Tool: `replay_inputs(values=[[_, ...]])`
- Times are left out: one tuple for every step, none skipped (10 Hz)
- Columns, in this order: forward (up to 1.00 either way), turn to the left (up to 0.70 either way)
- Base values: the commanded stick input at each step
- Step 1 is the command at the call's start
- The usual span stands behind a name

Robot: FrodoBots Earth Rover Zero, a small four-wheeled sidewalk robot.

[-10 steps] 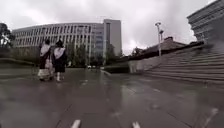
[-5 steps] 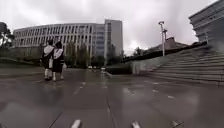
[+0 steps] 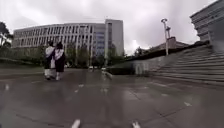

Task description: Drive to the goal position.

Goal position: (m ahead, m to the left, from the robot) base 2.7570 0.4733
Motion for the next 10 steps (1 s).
replay_inputs(values=[[1.0, 0.0], [1.0, 0.0], [1.0, 0.0], [1.0, 0.02], [1.0, 0.16], [1.0, 0.31], [1.0, 0.31], [1.0, 0.31], [1.0, 0.07], [1.0, 0.03]])
